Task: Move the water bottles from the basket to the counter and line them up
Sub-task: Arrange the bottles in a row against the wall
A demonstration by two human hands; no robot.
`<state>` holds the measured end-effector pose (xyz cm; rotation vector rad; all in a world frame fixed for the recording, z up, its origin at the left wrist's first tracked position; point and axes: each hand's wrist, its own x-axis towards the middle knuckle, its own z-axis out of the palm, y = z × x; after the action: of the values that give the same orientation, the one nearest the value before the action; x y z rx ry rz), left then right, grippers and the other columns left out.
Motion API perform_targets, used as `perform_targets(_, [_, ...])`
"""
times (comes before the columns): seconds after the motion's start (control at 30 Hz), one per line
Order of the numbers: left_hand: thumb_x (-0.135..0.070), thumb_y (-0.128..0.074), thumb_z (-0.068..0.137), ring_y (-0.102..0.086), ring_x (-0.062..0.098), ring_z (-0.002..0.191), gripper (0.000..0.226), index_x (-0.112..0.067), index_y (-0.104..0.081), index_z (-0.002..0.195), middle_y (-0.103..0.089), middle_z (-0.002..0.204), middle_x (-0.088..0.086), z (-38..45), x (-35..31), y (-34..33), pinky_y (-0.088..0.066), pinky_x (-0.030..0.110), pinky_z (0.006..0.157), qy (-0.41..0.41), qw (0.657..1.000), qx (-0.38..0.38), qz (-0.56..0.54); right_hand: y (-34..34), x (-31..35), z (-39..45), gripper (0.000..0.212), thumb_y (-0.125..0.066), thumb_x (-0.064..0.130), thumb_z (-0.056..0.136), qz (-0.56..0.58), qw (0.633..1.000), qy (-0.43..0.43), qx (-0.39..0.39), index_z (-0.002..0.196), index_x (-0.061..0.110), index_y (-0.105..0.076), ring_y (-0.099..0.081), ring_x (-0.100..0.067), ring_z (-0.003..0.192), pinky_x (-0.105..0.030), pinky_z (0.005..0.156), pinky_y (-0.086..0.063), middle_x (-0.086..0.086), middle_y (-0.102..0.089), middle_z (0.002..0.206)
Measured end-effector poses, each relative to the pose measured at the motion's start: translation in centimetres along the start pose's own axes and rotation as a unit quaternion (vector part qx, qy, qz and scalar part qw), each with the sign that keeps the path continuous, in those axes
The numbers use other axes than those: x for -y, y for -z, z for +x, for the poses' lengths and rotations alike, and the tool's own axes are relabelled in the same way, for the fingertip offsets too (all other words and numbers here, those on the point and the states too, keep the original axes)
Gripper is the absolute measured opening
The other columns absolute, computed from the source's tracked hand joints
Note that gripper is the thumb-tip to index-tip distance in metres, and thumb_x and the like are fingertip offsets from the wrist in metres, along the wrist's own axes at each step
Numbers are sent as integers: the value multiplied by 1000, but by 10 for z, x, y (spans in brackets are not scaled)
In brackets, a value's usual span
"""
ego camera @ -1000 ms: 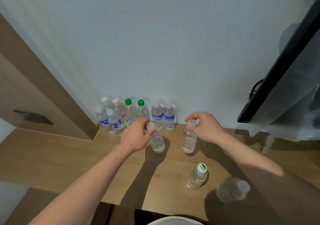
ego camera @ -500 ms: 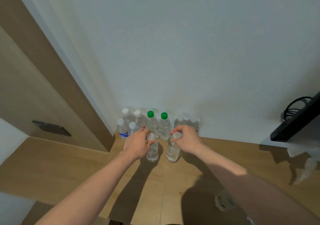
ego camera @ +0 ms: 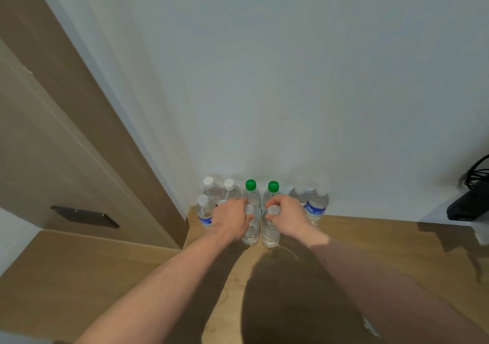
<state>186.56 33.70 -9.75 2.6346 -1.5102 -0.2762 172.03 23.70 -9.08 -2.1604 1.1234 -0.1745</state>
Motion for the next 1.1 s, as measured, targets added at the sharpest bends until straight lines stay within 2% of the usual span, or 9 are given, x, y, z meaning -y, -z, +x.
perform_targets(0.37, [-48,-62,100,-70,28,106,41,-24,-56,132,-69,121,3,10,3,0,-58,44,83,-25,1000,-7,14,-13,2,16,21,-72,16,95,-5,1000,-7,0,115,22,-70,-61,-22,123,-35,103,-47,-2,-65,129])
perform_targets(0.53, [-52,-66,95,-70,27,101,40,-26,-57,125,-70,115,0,6,4,-1,-59,44,83,-17,1000,-9,-4,-13,-3,14,29,-68,18,99,-21,1000,12,3,128,20,-64,-59,-23,126,-36,106,-45,-3,-62,135])
perform_targets(0.7, [-53,-68,95,-68,21,105,41,-27,-59,125,-70,118,-4,-8,8,5,-59,42,84,-5,998,-26,-64,-4,-10,0,56,-69,18,99,-39,998,42,22,152,25,-51,-53,-19,138,-36,115,-41,2,-53,153])
perform_targets(0.73, [-53,-68,95,-68,19,108,42,-27,-59,127,-69,122,-6,-14,9,9,-59,41,86,-3,996,-36,-78,-1,-11,-6,58,-69,16,99,-34,998,49,14,152,27,-50,-57,-17,133,-34,112,-43,3,-52,153])
perform_targets(0.8, [-52,-67,95,-67,17,111,45,-28,-57,132,-65,128,-9,-28,10,17,-57,38,88,-2,993,-51,-107,9,-14,-21,56,-70,14,97,-6,998,55,2,148,30,-54,-68,-11,104,-23,94,-49,6,-54,146])
perform_targets(0.87, [-49,-65,96,-67,14,103,44,-29,-56,134,-61,132,-12,-47,7,22,-53,34,84,-8,990,-53,-133,27,-21,-43,51,-71,16,96,16,999,52,3,142,32,-59,-66,-2,86,-10,75,-44,11,-55,138])
perform_targets(0.93, [-48,-66,95,-67,7,91,42,-33,-57,134,-58,135,-15,-69,-6,25,-55,35,84,-20,986,-47,-156,51,-32,-72,47,-71,22,96,30,998,56,17,140,35,-60,-63,4,89,-6,75,-42,15,-57,131])
perform_targets(1.0, [-48,-68,95,-65,1,82,40,-36,-57,131,-56,131,-19,-90,-27,24,-56,37,83,-48,983,-34,-175,80,-46,-106,43,-72,24,96,52,997,46,14,135,40,-62,-61,8,93,-12,81,-44,20,-61,119])
perform_targets(1.1, [-47,-71,93,-63,0,81,36,-42,-57,126,-52,120,-24,-115,-71,15,-53,32,77,-108,973,4,-202,123,-73,-151,37,-70,27,99,53,998,11,14,131,45,-63,-58,16,97,-10,76,-45,28,-59,116])
